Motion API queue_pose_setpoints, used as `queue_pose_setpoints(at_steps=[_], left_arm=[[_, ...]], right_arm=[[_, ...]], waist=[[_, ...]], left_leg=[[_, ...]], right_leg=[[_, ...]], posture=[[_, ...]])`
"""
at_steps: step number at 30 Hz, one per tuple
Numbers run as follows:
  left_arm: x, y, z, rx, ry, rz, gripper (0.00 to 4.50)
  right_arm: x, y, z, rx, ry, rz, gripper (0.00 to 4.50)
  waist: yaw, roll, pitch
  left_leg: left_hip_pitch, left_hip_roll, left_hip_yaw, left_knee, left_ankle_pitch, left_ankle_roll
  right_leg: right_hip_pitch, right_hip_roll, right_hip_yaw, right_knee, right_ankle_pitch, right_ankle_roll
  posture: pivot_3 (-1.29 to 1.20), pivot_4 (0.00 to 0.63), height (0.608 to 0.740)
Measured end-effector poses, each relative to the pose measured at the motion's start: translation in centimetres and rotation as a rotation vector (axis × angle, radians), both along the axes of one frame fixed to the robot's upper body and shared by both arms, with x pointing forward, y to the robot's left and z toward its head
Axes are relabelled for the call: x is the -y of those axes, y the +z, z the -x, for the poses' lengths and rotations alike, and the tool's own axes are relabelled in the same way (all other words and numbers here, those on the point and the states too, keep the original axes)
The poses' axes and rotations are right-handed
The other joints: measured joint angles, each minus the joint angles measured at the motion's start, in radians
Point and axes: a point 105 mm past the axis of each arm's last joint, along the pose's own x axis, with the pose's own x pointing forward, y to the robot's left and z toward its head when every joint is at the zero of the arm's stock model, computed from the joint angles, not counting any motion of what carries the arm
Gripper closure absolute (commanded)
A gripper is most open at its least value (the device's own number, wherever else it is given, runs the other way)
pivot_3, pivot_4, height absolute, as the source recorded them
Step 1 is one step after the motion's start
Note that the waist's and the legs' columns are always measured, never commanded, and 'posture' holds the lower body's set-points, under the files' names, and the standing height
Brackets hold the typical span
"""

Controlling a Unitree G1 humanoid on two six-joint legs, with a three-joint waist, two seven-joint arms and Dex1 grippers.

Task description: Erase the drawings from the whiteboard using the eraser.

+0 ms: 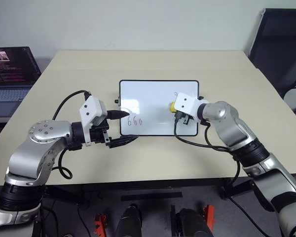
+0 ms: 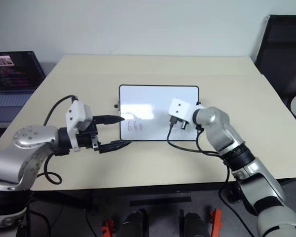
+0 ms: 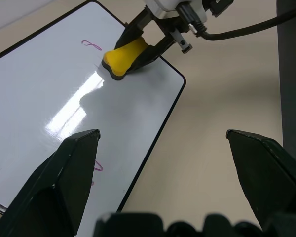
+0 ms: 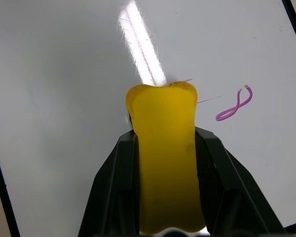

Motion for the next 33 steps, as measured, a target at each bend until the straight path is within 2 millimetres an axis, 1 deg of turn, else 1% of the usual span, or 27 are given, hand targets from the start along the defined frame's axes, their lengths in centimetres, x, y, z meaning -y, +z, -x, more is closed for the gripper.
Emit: queue_pose_setpoints(at_steps=[2,4,5,8,13,15,18,20,22,24,27,30,33], left_arm=[[0.0,-0.1,0.0,-0.002,0.0,-0.001,0.0],[-0.1,-0.3,0.1,-0.009,0.002,-0.004,0.0],[-0.2,-0.4,0.2,-0.015,0.005,-0.004,0.0],[-0.3,-0.6,0.2,-0.019,0.008,-0.004,0.0],[-0.4,-0.5,0.2,-0.014,0.015,-0.003,0.0],[-0.5,-0.5,0.2,-0.014,0.019,-0.001,0.0],[-0.6,-0.5,0.3,-0.016,0.023,-0.001,0.0],[-0.6,-0.6,0.3,-0.017,0.024,-0.002,0.0],[-0.6,-0.6,0.4,-0.015,0.022,-0.003,0.0],[-0.7,-0.6,0.4,-0.015,0.027,-0.002,0.0],[-0.7,-0.6,0.4,-0.014,0.028,-0.002,0.0],[-0.7,-0.5,0.4,-0.011,0.026,-0.003,0.0],[-0.7,-0.6,0.5,-0.012,0.029,-0.003,0.0]], right_arm=[[0.5,1.4,-1.3,0.086,-0.062,-0.034,3.37],[1.7,2.5,-2.1,0.127,-0.12,-0.041,3.37],[2.1,2.5,-2.1,0.124,-0.126,-0.037,3.37],[2.0,1.9,-1.7,0.099,-0.107,-0.018,3.37],[1.4,-0.2,0.4,-0.013,-0.003,0.045,3.38],[1.1,-0.6,0.7,-0.031,0.017,0.057,3.38],[0.5,-0.2,-0.1,0.019,-0.01,0.009,3.38],[0.0,0.9,-1.0,0.087,-0.034,-0.03,3.38],[0.3,1.7,-1.7,0.124,-0.075,-0.064,3.38],[0.1,1.9,-1.9,0.132,-0.082,-0.079,3.38],[-0.5,2.0,-1.8,0.126,-0.073,-0.099,3.38],[-0.7,1.7,-1.5,0.091,-0.046,-0.082,3.38],[-0.5,0.3,-0.1,0.001,0.023,-0.021,3.38]], waist=[[0.0,0.0,0.0],[0.003,0.0,0.0],[0.006,-0.001,0.0],[0.006,-0.001,-0.001],[0.003,-0.002,-0.001],[0.001,-0.002,-0.001],[-0.006,-0.002,-0.001],[-0.008,-0.001,-0.001],[-0.008,-0.002,-0.001],[-0.006,-0.002,-0.001],[-0.006,-0.002,-0.001],[-0.009,-0.002,-0.001],[-0.008,-0.002,-0.001]], left_leg=[[0.0,0.0,0.0,0.0,0.001,0.001],[-0.001,0.0,0.0,0.0,0.001,0.001],[-0.001,0.0,0.001,0.0,0.001,0.001],[-0.001,0.0,0.001,0.0,0.001,0.001],[-0.001,0.001,0.001,0.0,0.001,0.002],[-0.001,0.001,0.002,0.0,0.001,0.002],[-0.001,0.001,0.002,0.0,0.001,0.002],[-0.001,0.001,0.003,-0.001,0.001,0.002],[-0.002,0.001,0.003,-0.001,0.001,0.002],[-0.002,0.001,0.003,-0.001,0.002,0.002],[-0.002,0.001,0.003,-0.001,0.002,0.002],[-0.002,0.001,0.004,-0.001,0.002,0.003],[-0.002,0.001,0.004,-0.001,0.002,0.003]], right_leg=[[-0.002,0.0,0.0,0.0,0.004,0.0],[-0.006,-0.001,0.0,-0.001,0.004,-0.001],[-0.006,-0.001,0.0,-0.001,0.004,-0.001],[-0.007,-0.001,0.001,-0.001,0.004,-0.001],[-0.007,0.0,0.001,-0.001,0.003,-0.001],[-0.007,0.0,0.001,-0.001,0.003,-0.001],[-0.009,0.0,0.002,-0.001,0.005,-0.001],[-0.01,0.0,0.003,-0.001,0.006,-0.001],[-0.011,-0.001,0.002,-0.001,0.007,-0.001],[-0.011,-0.001,0.003,-0.001,0.007,-0.001],[-0.012,0.0,0.003,-0.001,0.006,-0.001],[-0.012,0.001,0.004,-0.001,0.005,-0.001],[-0.011,0.001,0.004,-0.001,0.002,-0.001]], posture=[[0.0,0.15,0.74],[0.0,0.15,0.74],[0.0,0.15,0.74],[0.0,0.15,0.74],[0.0,0.15,0.74],[0.0,0.15,0.74],[0.0,0.15,0.74],[0.0,0.15,0.74],[0.0,0.15,0.74],[0.0,0.15,0.74],[0.0,0.15,0.74],[0.0,0.15,0.74],[0.0,0.15,0.74]])
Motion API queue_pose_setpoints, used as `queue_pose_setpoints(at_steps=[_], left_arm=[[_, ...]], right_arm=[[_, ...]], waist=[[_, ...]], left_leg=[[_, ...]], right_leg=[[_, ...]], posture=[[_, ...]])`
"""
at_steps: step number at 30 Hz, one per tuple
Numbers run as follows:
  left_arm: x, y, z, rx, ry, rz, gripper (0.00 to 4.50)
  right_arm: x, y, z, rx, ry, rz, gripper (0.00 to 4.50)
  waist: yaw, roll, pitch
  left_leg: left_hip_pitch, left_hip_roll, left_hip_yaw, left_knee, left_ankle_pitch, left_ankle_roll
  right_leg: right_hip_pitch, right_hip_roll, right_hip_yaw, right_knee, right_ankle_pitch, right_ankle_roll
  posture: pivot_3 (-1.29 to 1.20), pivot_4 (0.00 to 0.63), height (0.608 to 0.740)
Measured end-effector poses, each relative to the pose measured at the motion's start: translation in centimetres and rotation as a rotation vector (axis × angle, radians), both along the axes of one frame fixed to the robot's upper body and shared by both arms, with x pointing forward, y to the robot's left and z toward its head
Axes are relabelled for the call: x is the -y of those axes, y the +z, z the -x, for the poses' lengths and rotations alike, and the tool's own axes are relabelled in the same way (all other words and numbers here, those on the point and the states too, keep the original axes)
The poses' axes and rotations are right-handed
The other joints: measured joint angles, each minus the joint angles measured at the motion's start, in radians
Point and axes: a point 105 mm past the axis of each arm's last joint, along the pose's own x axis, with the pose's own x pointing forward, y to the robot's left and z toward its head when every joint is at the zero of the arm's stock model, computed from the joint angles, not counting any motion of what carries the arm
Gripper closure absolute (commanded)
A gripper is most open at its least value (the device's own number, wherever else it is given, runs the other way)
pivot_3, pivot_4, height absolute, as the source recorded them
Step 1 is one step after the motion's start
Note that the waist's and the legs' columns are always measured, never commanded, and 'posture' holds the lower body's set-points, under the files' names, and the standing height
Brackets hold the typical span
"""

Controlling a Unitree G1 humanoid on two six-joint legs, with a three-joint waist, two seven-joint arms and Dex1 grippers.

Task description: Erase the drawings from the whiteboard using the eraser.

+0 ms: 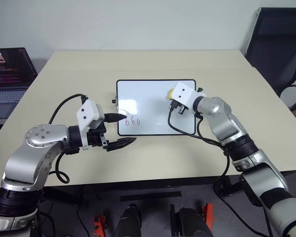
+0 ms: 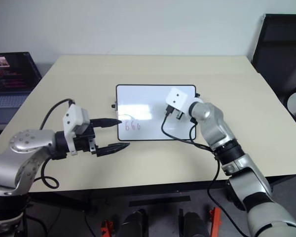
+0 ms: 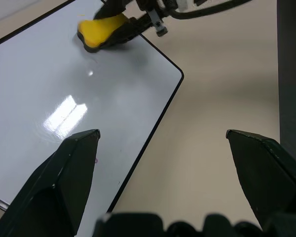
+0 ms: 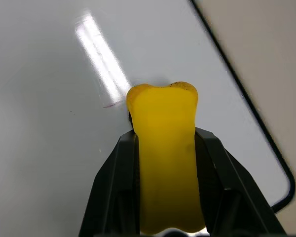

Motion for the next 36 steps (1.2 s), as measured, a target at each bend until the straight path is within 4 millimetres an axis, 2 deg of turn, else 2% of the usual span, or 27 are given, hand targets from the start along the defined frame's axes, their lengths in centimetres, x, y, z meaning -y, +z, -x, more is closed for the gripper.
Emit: queue_pose_setpoints(at_steps=[3,6,9,13,16,22,26,29,32,36], left_arm=[[0.0,0.0,0.0,-0.001,0.001,0.0,0.0],[0.0,0.0,0.0,0.001,0.004,0.001,0.0],[0.0,0.0,0.0,0.002,0.006,0.0,0.0],[0.0,-0.2,0.0,0.0,0.013,0.001,0.0],[-0.1,-0.2,0.0,-0.002,0.014,0.0,0.0],[-0.1,-0.3,0.1,-0.005,0.016,0.0,0.0],[-0.5,-0.9,0.3,-0.021,0.041,0.002,0.0],[-1.8,-1.2,0.5,-0.026,0.109,0.012,0.0],[-4.4,-2.1,1.1,-0.05,0.226,0.015,0.0],[-7.1,-3.8,2.4,-0.112,0.34,0.004,0.0]], right_arm=[[-0.3,-0.2,0.1,-0.003,0.008,0.004,3.38],[-0.7,1.1,-1.3,0.109,-0.049,-0.04,3.38],[0.8,2.9,-2.9,0.211,-0.144,-0.052,3.38],[0.8,3.0,-2.9,0.212,-0.137,-0.048,3.38],[0.6,2.1,-2.0,0.157,-0.084,-0.016,3.38],[-1.6,-1.4,1.2,0.009,0.093,0.06,3.38],[-1.8,-1.4,1.2,0.027,0.085,0.043,3.38],[-1.2,-1.4,1.3,0.005,0.048,-0.05,3.38],[0.3,-1.0,2.0,-0.039,0.007,-0.205,3.38],[-0.5,-0.7,4.7,-0.098,0.078,-0.324,3.38]], waist=[[-0.004,0.0,0.0],[-0.01,0.0,0.0],[-0.006,0.0,0.001],[-0.002,0.0,0.001],[-0.004,0.0,0.0],[-0.01,0.0,0.0],[-0.011,0.0,0.0],[-0.009,0.0,0.001],[-0.004,0.0,0.001],[0.002,0.0,0.001]], left_leg=[[0.0,0.001,0.001,0.0,0.0,0.0],[0.0,0.001,0.002,0.0,0.0,0.0],[0.0,0.0,0.003,0.0,0.0,0.0],[-0.001,0.0,0.004,0.0,0.0,0.0],[0.0,0.001,0.004,0.0,0.0,0.0],[0.0,0.004,0.006,-0.001,0.0,0.0],[0.0,0.008,0.011,0.0,0.0,0.0],[-0.001,0.011,0.013,0.0,0.0,0.0],[-0.003,0.012,0.015,-0.001,0.0,0.0],[-0.007,0.014,0.017,-0.003,-0.003,-0.004]], right_leg=[[0.0,0.0,0.0,0.0,0.0,0.0],[-0.001,0.0,0.001,0.0,0.003,0.0],[-0.002,-0.002,0.001,0.0,0.004,0.0],[-0.002,-0.002,0.002,-0.001,0.003,0.0],[-0.001,-0.001,0.002,0.0,0.001,0.0],[-0.001,0.002,0.003,0.0,0.0,0.0],[-0.003,0.003,0.002,0.0,0.001,-0.001],[-0.003,0.003,0.002,0.0,0.002,-0.002],[-0.004,0.003,0.002,-0.001,-0.001,-0.003],[-0.005,0.004,0.002,0.0,0.0,-0.002]], posture=[[0.0,0.15,0.74],[0.0,0.15,0.74],[0.0,0.15,0.74],[0.0,0.15,0.74],[0.0,0.15,0.74],[0.0,0.15,0.74],[0.0,0.15,0.74],[0.0,0.15,0.74],[0.0,0.15,0.74],[0.0,0.15,0.74]])
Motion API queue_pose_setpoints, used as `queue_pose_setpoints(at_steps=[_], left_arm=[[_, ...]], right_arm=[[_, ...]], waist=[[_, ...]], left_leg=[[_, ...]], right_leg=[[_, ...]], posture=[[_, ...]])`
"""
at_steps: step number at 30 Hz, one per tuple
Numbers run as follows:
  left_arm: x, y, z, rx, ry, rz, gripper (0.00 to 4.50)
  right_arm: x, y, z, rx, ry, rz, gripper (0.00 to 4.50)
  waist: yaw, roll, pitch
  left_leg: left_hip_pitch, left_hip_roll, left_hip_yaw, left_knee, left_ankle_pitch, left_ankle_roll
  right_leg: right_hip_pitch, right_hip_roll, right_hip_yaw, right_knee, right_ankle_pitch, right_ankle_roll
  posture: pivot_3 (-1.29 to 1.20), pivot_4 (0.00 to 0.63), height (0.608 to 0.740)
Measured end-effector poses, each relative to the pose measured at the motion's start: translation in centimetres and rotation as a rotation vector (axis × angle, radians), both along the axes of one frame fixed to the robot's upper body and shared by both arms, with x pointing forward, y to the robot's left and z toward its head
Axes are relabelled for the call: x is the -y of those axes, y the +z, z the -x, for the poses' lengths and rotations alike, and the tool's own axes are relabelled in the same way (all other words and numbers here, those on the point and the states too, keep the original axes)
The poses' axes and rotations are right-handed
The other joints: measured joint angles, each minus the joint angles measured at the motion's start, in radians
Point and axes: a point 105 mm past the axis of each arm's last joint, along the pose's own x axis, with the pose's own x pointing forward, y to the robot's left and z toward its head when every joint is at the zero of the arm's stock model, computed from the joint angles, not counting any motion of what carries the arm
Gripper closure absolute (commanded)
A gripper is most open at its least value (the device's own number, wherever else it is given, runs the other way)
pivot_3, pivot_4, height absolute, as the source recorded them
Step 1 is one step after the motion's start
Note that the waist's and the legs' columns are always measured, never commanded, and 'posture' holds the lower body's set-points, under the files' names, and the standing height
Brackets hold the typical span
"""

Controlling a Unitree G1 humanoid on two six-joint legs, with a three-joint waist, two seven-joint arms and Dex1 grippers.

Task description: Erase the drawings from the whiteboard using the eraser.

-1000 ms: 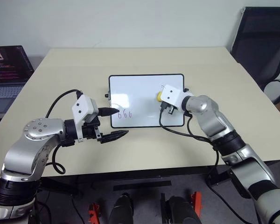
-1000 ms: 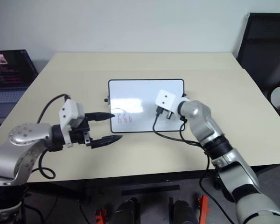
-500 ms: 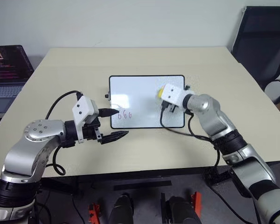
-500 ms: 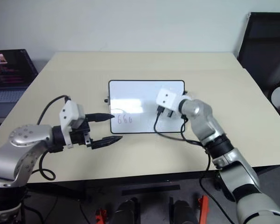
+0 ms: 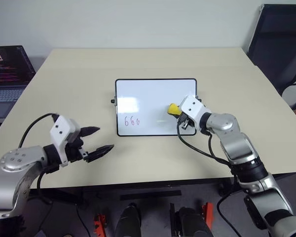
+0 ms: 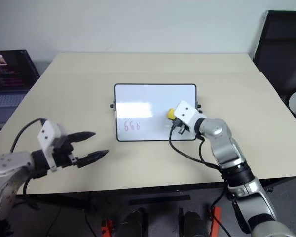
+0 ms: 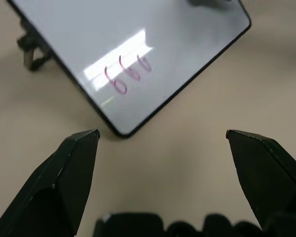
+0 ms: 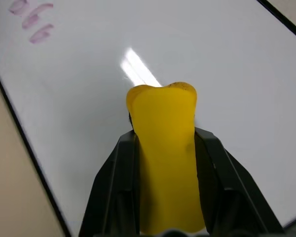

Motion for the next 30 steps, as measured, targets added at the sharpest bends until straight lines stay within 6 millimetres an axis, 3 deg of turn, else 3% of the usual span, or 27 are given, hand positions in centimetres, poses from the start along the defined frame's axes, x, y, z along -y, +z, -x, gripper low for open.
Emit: queue_pose_setpoints(at_steps=[5,10,20,26,30], left_arm=[[-2.6,-1.2,1.2,-0.028,0.123,-0.035,0.0],[-3.3,-1.7,1.6,-0.031,0.153,-0.065,0.0],[-3.1,-0.6,0.5,0.027,0.154,-0.045,0.0],[-2.5,-0.4,0.3,0.032,0.132,-0.041,0.0],[-2.2,-0.2,0.3,0.033,0.124,-0.042,0.0]], right_arm=[[-2.4,-0.3,2.8,-0.091,0.063,-0.053,3.38],[-6.4,-1.5,4.1,-0.112,0.17,-0.02,3.38],[-14.6,-1.6,2.4,0.127,0.381,0.219,3.38],[-15.3,-1.5,-1.0,0.263,0.33,0.368,3.38],[-15.2,-1.5,-1.9,0.311,0.35,0.462,3.38]], waist=[[0.0,0.0,0.0],[0.0,0.0,0.0],[0.0,-0.001,0.0],[0.002,-0.001,0.0],[0.001,-0.001,0.0]], left_leg=[[0.0,0.003,-0.001,-0.001,-0.002,-0.003],[0.0,0.003,-0.001,0.001,-0.002,-0.003],[0.0,0.003,-0.001,0.0,-0.002,-0.003],[0.001,0.003,-0.001,0.0,-0.002,-0.004],[0.001,0.004,-0.001,0.0,-0.002,-0.004]], right_leg=[[-0.001,0.003,-0.001,0.0,-0.005,0.001],[-0.005,0.003,0.0,0.0,-0.008,-0.005],[-0.002,0.005,0.0,0.001,-0.001,-0.003],[-0.004,0.005,0.0,0.0,-0.001,-0.003],[-0.002,0.005,0.0,0.001,-0.001,-0.004]], posture=[[0.0,0.15,0.74],[0.0,0.15,0.74],[0.0,0.15,0.74],[0.0,0.15,0.74],[0.0,0.15,0.74]])
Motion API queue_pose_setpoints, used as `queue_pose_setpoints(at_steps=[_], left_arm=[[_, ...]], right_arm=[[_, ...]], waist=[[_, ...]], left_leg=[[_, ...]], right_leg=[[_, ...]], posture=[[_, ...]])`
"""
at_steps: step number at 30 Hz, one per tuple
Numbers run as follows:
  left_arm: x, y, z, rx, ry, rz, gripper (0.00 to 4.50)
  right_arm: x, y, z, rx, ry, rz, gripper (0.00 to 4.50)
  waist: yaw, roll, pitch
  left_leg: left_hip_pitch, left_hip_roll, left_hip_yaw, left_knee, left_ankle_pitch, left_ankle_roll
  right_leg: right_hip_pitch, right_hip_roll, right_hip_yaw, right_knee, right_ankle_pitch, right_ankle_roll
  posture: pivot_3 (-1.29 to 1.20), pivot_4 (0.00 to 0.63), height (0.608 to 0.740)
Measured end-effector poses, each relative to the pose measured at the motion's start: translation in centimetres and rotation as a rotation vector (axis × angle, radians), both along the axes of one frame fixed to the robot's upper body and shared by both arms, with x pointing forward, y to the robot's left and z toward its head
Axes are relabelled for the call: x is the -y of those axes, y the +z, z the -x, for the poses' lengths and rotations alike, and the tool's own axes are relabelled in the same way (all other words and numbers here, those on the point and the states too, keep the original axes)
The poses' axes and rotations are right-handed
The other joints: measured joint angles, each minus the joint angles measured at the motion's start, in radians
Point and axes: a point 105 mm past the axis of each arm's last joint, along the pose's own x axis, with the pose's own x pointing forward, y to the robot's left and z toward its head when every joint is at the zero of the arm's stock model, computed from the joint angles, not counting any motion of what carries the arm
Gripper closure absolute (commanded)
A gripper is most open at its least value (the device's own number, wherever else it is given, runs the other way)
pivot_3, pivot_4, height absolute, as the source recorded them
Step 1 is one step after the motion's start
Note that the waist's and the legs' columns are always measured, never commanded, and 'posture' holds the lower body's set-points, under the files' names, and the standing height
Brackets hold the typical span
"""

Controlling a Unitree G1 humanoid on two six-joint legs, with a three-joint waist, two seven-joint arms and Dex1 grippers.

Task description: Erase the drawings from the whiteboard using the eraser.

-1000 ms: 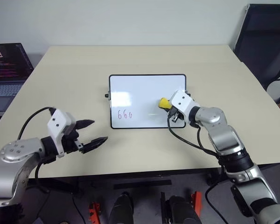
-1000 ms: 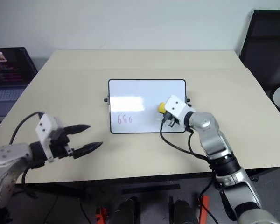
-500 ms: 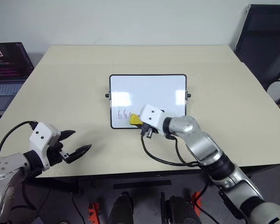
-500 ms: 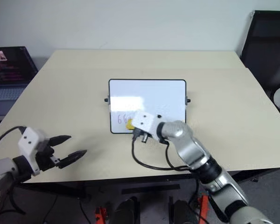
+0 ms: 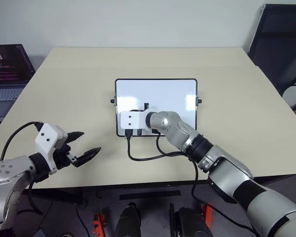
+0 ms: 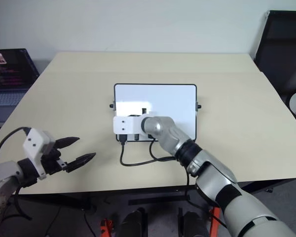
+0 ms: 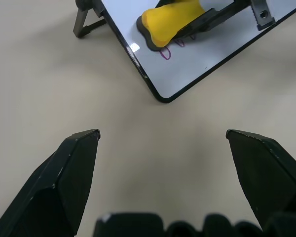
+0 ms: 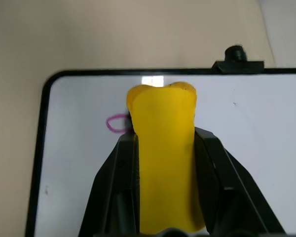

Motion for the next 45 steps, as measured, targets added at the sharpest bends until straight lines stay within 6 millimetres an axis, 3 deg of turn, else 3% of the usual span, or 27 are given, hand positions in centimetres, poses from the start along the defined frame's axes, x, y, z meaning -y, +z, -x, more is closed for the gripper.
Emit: queue_pose_setpoints(at_steps=[8,14,17,24,28,33,37,45], left_arm=[[0.2,0.1,-0.1,0.002,-0.007,0.0,0.0],[0.5,0.2,-0.2,0.006,-0.022,0.001,0.0],[0.9,0.3,-0.4,0.008,-0.036,0.003,0.0],[1.1,0.3,-0.5,0.01,-0.048,0.004,0.0],[1.1,0.3,-0.6,0.007,-0.05,0.006,0.0],[1.2,0.4,-0.6,0.01,-0.053,0.005,0.0],[1.3,0.5,-0.7,0.016,-0.057,0.005,0.0],[1.5,0.8,-0.8,0.02,-0.076,0.007,0.0]], right_arm=[[-0.1,-1.6,0.6,-0.025,0.062,0.112,3.38],[0.8,1.1,-2.0,0.083,-0.047,0.02,3.38],[0.9,1.1,-2.0,0.085,-0.036,0.03,3.38],[1.4,-2.3,0.3,-0.009,0.093,0.173,3.38],[1.5,-2.0,-0.3,0.035,0.055,0.141,3.38],[2.6,-0.2,-2.2,0.114,-0.023,0.091,3.38],[2.8,-0.4,-2.1,0.107,-0.004,0.105,3.38],[3.2,-2.6,-0.3,0.035,0.084,0.171,3.38]], waist=[[0.0,0.0,0.0],[0.009,0.0,0.0],[0.01,0.0,0.0],[0.01,0.0,-0.001],[0.011,0.0,0.0],[0.012,0.0,0.0],[0.012,0.0,-0.001],[0.012,0.0,-0.002]], left_leg=[[0.005,0.002,-0.001,0.001,0.0,0.0],[0.005,0.01,0.0,0.002,0.0,0.0],[0.005,0.011,0.0,0.002,0.0,0.0],[0.006,0.013,0.002,0.002,0.0,0.0],[0.006,0.013,0.002,0.002,0.0,-0.001],[0.006,0.013,0.002,0.002,-0.003,-0.006],[0.006,0.013,0.002,0.002,0.0,0.0],[0.007,0.014,0.002,0.002,0.001,0.0]], right_leg=[[0.002,0.002,0.0,0.0,-0.001,-0.001],[0.001,0.007,-0.003,0.0,-0.001,-0.007],[0.001,0.008,-0.002,0.0,-0.001,-0.008],[0.002,0.01,-0.002,0.001,-0.001,-0.007],[0.002,0.009,-0.003,0.002,0.001,-0.009],[0.002,0.008,-0.003,0.001,0.003,-0.01],[0.002,0.008,-0.003,0.001,0.003,-0.009],[0.002,0.009,-0.003,0.001,0.003,-0.009]], posture=[[0.0,0.15,0.74],[0.0,0.15,0.74],[0.0,0.15,0.74],[0.0,0.15,0.74],[0.0,0.15,0.74],[0.0,0.15,0.74],[0.0,0.15,0.74],[0.0,0.15,0.74]])
